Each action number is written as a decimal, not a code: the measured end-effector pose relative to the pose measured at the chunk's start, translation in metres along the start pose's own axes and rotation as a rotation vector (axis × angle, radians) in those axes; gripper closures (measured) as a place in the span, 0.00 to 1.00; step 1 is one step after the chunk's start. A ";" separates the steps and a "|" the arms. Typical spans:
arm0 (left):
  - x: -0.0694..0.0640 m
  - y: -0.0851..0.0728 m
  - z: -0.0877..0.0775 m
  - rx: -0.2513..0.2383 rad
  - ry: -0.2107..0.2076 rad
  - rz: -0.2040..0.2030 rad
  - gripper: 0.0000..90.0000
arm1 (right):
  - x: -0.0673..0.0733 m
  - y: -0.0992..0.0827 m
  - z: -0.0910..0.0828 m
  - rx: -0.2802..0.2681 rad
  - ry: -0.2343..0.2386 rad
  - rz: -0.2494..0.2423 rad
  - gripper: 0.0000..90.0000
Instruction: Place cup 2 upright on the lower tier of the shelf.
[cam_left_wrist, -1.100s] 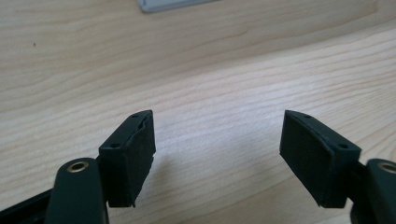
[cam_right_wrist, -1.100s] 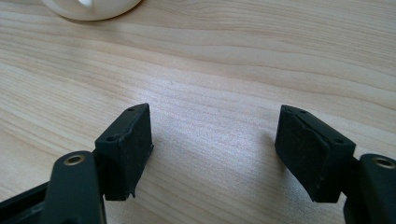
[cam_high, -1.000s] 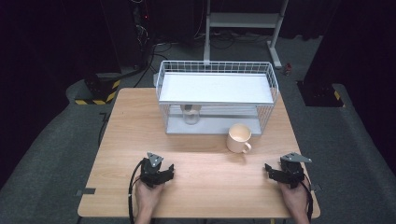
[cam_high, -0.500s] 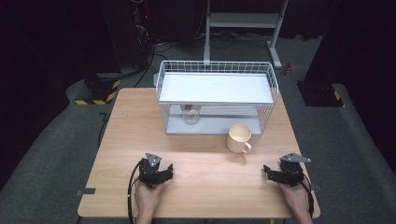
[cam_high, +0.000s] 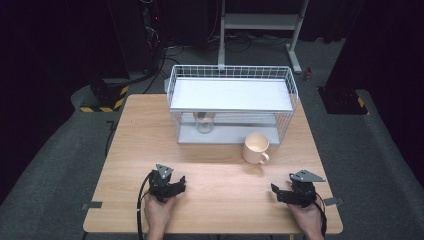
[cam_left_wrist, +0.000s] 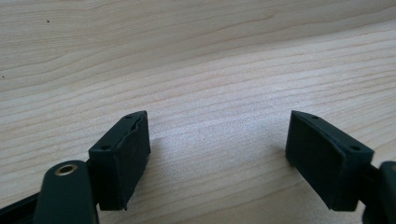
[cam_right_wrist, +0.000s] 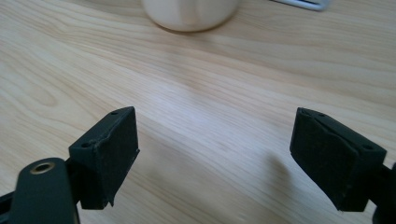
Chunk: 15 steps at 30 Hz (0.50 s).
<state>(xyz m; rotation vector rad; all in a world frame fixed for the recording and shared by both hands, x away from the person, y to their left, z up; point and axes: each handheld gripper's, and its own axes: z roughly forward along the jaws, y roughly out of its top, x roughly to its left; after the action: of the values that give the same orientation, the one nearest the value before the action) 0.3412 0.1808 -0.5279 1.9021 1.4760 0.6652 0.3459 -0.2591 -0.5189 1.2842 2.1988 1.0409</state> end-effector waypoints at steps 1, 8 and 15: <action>0.000 0.000 0.000 0.002 -0.002 0.002 0.25 | 0.003 0.001 0.002 0.001 0.006 -0.001 0.19; -0.001 0.000 0.000 0.001 -0.002 0.002 0.25 | 0.016 0.011 0.014 0.010 0.022 -0.019 0.26; -0.001 0.000 0.000 0.001 -0.003 0.002 0.25 | 0.017 0.028 0.022 -0.017 0.000 -0.029 0.21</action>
<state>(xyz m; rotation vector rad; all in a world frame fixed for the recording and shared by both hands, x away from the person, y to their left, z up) 0.3408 0.1804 -0.5279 1.9048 1.4730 0.6627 0.3677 -0.2273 -0.5111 1.2407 2.1974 1.0470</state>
